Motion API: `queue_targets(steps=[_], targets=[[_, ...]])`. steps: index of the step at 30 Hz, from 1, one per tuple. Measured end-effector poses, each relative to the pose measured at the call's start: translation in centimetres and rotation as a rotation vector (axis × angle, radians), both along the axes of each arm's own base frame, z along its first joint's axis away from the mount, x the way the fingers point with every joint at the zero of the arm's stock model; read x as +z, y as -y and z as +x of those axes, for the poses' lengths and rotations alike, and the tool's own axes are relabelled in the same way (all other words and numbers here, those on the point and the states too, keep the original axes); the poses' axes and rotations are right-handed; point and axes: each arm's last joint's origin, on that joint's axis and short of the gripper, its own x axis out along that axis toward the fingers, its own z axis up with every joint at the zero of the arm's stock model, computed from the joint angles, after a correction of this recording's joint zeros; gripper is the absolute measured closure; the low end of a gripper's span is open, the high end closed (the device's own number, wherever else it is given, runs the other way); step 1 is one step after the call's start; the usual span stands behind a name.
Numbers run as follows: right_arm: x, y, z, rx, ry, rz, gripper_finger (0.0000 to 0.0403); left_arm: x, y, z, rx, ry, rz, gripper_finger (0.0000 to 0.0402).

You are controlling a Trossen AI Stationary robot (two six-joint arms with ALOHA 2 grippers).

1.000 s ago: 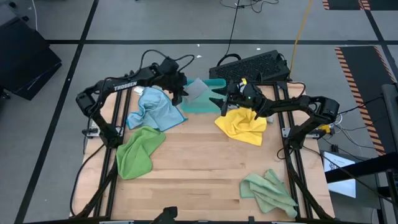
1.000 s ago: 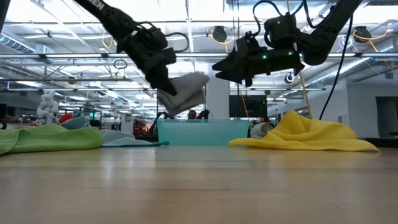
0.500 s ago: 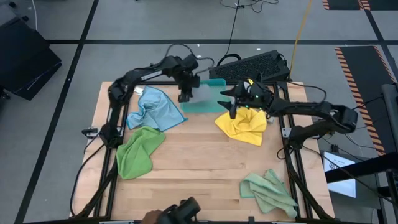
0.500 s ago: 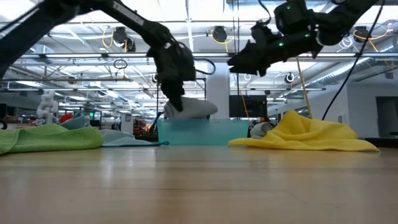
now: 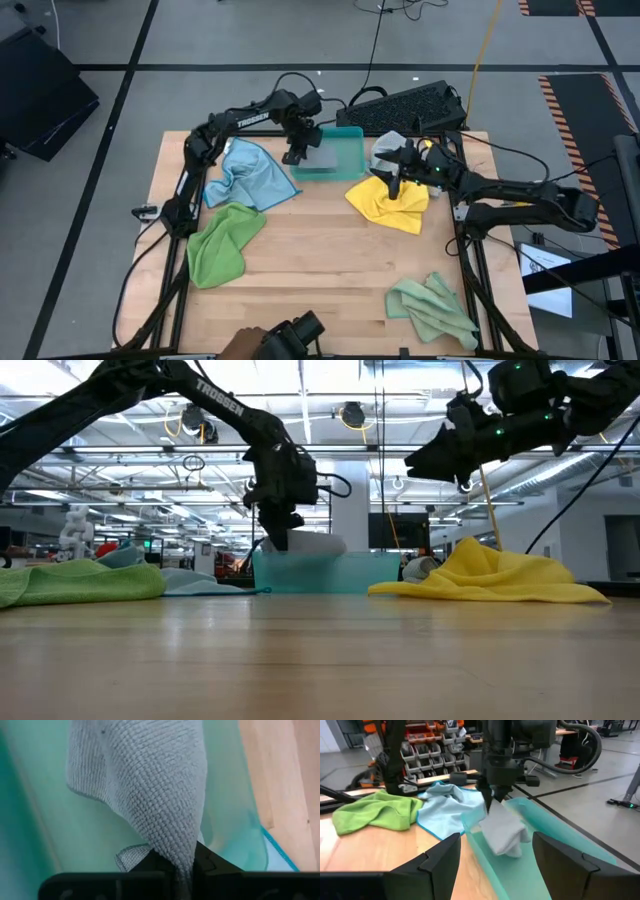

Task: Fold microfiber towels
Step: Put the folded dark gray microfiber towel into the green bin

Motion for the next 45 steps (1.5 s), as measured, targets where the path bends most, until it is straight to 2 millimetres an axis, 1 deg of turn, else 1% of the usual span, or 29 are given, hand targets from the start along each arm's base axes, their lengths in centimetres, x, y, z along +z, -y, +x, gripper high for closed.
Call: queue_targets(steps=[4,6,13,17,24,26,30,36,40,43,45], targets=[[0.2,-0.1,-0.2,-0.001,0.011,0.003,0.0165,-0.2,0.3,-0.6,-0.03,0.018,-0.111,0.0389],[0.2,-0.1,-0.2,-0.001,0.01,0.003,0.0165,-0.1,0.4,-0.5,-0.033,0.032,-0.128,0.0394],[0.2,-0.1,-0.2,-0.001,0.01,0.003,0.0165,-0.5,0.2,-0.3,-0.021,-0.009,-0.032,0.0372],[0.2,-0.1,-0.2,0.0,0.01,0.001,0.0165,-0.5,0.3,0.3,-0.02,-0.035,0.067,0.037],[0.2,-0.1,-0.2,0.001,0.008,-0.003,0.0165,-0.5,0.9,1.3,-0.049,-0.059,0.175,0.0366],[0.2,-0.1,-0.2,0.001,0.007,-0.004,0.0165,-0.5,1.0,1.5,-0.045,-0.059,0.197,0.0359],[0.2,-0.1,-0.2,0.005,0.006,-0.006,0.0165,-0.5,0.7,1.5,-0.027,-0.055,0.22,0.0323],[0.1,-0.1,-0.2,0.006,-0.007,0.001,0.0165,-0.3,-0.4,1.8,0.051,-0.028,0.316,0.0242],[0.0,-0.1,-0.2,0.006,-0.015,0.006,0.0165,-0.3,-0.7,1.8,0.084,-0.021,0.337,0.0191],[-0.1,-0.1,-0.2,0.006,-0.018,0.007,0.0165,-0.2,-0.9,2.0,0.105,0.003,0.355,0.017],[-0.1,-0.1,-0.2,0.006,-0.017,0.006,0.0165,-0.1,-1.0,2.2,0.109,0.018,0.367,0.0168]])
